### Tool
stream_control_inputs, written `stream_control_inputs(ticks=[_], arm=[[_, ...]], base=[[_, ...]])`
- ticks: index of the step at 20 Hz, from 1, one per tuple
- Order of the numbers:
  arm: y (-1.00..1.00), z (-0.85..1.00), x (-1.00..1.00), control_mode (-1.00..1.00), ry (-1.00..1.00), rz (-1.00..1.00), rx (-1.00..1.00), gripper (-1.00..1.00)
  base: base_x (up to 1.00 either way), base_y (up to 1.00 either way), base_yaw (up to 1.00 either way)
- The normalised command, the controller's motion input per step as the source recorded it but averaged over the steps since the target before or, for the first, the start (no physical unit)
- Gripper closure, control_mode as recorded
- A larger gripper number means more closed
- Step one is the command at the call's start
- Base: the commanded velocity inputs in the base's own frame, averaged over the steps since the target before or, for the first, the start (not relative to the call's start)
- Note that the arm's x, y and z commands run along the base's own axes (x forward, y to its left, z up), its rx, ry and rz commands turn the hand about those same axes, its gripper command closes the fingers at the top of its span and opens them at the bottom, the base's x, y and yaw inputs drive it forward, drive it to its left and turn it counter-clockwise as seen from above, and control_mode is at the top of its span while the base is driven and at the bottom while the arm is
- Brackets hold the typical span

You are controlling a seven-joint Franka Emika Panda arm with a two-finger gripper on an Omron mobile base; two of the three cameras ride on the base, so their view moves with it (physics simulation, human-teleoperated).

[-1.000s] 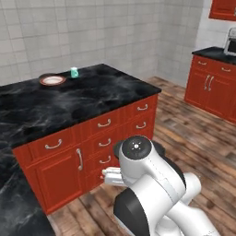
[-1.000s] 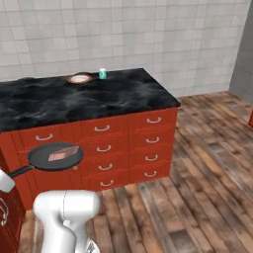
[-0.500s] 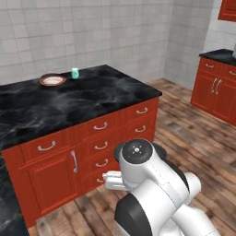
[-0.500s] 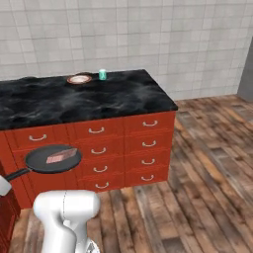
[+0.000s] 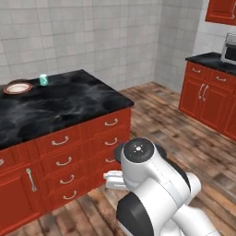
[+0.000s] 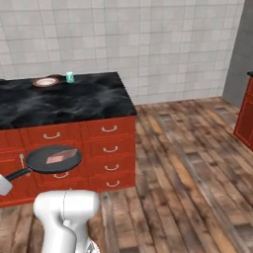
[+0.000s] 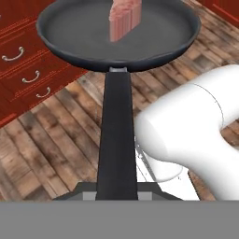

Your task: Pick up the pan with the steak in it and place it on the dining table. Then place the steak on the plate.

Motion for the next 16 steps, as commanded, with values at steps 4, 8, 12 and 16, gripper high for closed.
stream_control_inputs(ticks=[4,8,12,16], arm=[[0.00,0.00,0.00,1.00,0.00,0.00,0.00,1.00],[0.00,0.00,0.00,1.00,0.00,0.00,0.00,1.00],[0.00,0.00,0.00,1.00,0.00,0.00,0.00,1.00],[0.00,0.00,0.00,1.00,0.00,0.00,0.00,1.00]], base=[[0.25,-0.98,0.03],[0.26,-0.99,0.03],[0.26,-0.99,0.03],[0.25,-0.98,0.03]])
